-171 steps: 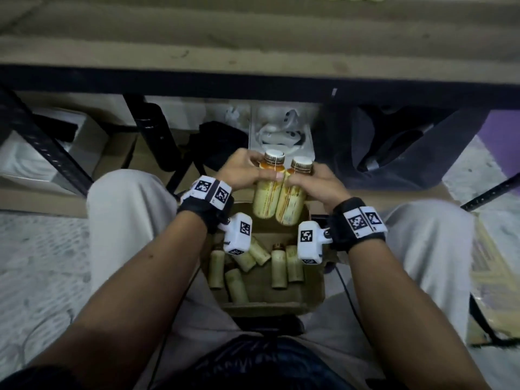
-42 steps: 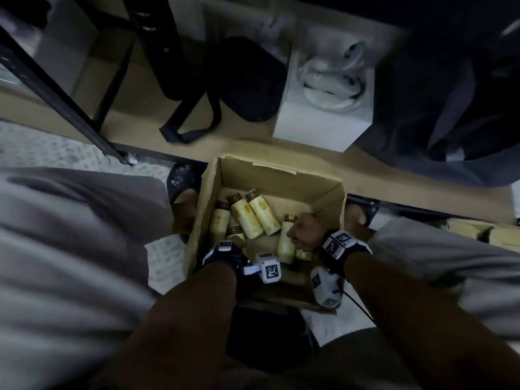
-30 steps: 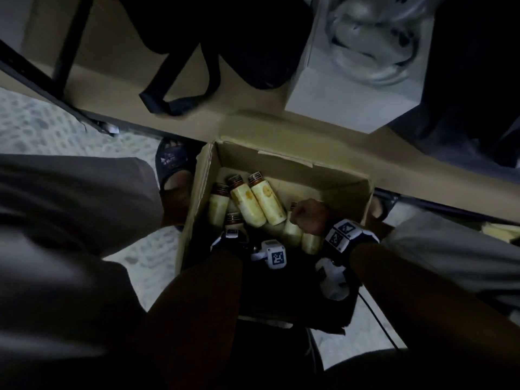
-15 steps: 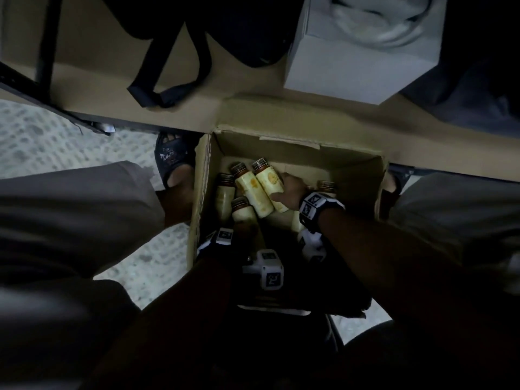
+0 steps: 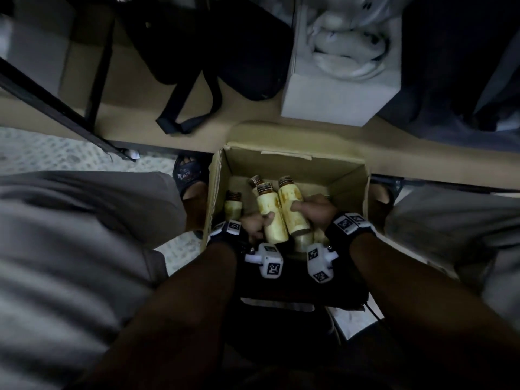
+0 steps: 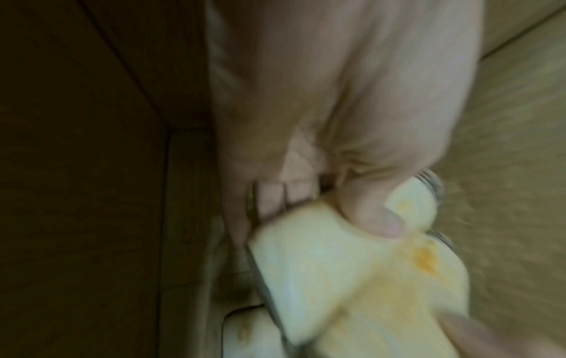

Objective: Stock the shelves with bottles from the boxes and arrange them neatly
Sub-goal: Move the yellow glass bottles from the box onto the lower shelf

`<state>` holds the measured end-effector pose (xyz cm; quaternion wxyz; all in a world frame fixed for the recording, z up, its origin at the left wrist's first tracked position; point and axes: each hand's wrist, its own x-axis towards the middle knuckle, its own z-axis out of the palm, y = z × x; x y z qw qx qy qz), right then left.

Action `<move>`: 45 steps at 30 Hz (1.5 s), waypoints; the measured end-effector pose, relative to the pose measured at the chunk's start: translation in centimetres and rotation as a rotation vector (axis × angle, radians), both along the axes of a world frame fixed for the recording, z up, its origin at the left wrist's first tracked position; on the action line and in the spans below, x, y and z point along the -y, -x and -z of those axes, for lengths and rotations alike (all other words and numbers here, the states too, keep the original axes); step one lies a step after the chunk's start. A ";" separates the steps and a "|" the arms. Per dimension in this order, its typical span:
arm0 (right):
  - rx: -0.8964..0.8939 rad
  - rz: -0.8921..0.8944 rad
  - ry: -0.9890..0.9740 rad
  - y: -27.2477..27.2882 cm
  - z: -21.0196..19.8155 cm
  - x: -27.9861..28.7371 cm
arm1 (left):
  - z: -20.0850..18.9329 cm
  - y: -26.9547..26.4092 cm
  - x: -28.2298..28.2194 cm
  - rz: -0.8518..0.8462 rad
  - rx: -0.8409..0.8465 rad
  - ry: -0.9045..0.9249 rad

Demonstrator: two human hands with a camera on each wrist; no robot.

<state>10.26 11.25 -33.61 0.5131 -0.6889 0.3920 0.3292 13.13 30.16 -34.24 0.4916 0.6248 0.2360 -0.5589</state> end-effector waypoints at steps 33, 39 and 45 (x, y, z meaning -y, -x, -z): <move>1.221 0.565 -0.193 4.9 -35.1 2.2 | -40.2 -1.4 9.1 0.267 1.053 0.724; 1.340 0.515 -0.082 5.9 -42.4 7.5 | -47.2 -1.6 14.3 0.300 1.087 0.785; 1.300 0.371 0.232 7.8 -47.3 14.4 | -51.4 -3.1 21.0 0.326 1.166 0.725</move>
